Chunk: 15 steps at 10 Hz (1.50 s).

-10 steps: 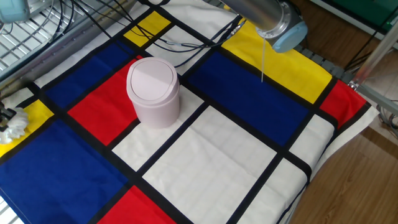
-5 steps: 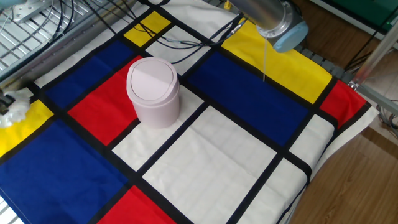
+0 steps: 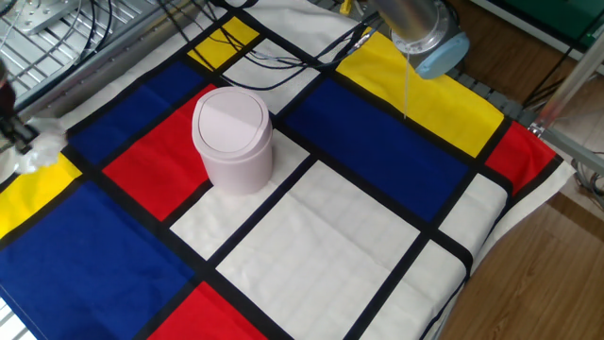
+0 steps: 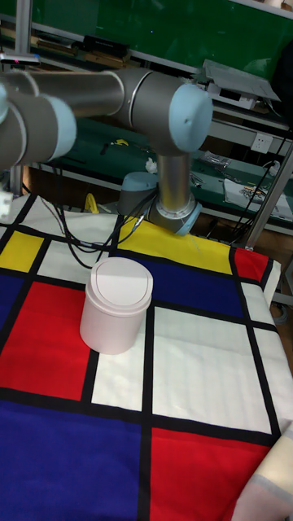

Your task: Put the garbage in the trash can

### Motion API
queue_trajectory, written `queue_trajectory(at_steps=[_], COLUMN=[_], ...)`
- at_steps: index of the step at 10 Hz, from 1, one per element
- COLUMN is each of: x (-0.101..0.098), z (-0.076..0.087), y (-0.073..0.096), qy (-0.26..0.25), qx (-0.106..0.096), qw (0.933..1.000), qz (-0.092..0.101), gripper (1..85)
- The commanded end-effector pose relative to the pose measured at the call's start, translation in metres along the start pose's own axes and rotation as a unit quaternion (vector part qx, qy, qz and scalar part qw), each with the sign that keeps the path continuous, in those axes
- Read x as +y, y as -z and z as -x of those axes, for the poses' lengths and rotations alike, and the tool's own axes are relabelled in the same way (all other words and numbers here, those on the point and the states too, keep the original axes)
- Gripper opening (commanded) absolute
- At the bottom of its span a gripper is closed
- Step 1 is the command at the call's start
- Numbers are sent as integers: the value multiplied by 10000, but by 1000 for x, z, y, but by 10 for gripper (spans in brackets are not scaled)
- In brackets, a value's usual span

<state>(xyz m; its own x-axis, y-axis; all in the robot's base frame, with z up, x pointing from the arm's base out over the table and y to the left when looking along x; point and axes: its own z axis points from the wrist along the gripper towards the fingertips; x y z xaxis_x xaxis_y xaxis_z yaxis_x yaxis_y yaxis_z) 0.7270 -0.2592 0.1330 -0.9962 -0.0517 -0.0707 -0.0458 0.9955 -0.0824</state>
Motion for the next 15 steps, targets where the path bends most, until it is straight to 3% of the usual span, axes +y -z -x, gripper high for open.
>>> queue_trajectory(at_steps=[1, 7, 8, 13, 15], x=[23, 71, 70, 80, 84], z=[-34, -71, -73, -78, -74], y=[28, 47, 48, 48, 48], qy=[-433, -1064, -1053, -307, 79], qx=[105, 136, 126, 243, 161], qw=[9990, 9942, 9943, 9992, 9996], qz=[33, -37, -83, 121, 195], gripper=[10, 10, 10, 10, 10])
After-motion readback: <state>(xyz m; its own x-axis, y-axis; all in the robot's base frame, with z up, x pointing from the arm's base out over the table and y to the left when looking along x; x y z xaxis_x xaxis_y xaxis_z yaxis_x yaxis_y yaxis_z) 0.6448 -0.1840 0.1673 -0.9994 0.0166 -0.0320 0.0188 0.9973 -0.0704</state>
